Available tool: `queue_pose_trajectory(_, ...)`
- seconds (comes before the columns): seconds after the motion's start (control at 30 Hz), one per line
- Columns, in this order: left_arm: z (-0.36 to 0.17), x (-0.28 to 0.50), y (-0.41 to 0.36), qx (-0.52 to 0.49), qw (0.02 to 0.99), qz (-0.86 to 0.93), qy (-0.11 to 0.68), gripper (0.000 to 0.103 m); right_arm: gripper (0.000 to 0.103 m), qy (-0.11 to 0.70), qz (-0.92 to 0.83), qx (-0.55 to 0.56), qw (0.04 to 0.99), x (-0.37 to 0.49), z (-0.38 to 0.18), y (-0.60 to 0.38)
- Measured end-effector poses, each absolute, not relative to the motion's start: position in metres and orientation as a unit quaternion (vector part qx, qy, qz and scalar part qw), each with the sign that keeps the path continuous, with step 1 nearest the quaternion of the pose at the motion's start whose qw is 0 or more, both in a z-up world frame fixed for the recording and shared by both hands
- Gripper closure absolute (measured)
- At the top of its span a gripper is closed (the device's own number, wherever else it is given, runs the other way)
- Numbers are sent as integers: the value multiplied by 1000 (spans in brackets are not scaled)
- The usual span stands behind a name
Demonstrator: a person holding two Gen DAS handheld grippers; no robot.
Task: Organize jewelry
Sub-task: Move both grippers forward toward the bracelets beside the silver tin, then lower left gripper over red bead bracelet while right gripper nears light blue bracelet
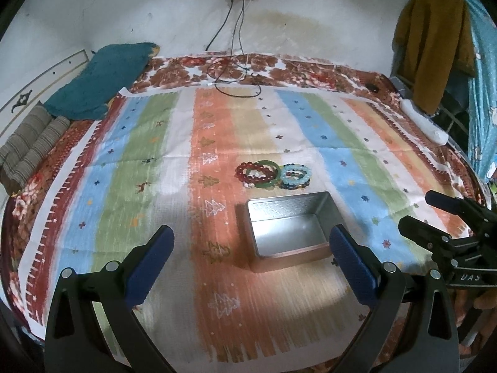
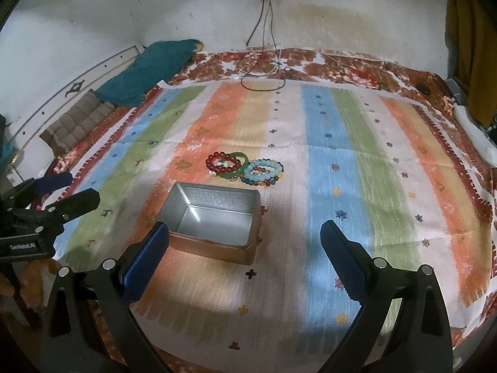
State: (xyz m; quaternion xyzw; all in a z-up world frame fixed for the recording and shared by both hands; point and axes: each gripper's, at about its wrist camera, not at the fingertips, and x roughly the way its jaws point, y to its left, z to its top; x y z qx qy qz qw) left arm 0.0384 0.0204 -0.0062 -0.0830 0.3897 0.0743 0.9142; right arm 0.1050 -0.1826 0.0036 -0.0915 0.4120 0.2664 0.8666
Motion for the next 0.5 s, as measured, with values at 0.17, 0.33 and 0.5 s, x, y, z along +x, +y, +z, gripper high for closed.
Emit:
queue_pose_trajectory(0.17, -8, 53, 25, -78, 909, 82, 402, 6, 4, 430, 264, -78, 860, 120, 1, -182)
queue_pose_trajectory(0.33, -11, 70, 33, -81, 903, 92, 413, 6, 4, 434, 250, -80, 862, 135, 0, -180)
queue_pose_trajectory(0.5, -14, 85, 38, -80, 898, 95, 422, 6, 4, 446, 229, -90, 861, 154, -5, -176)
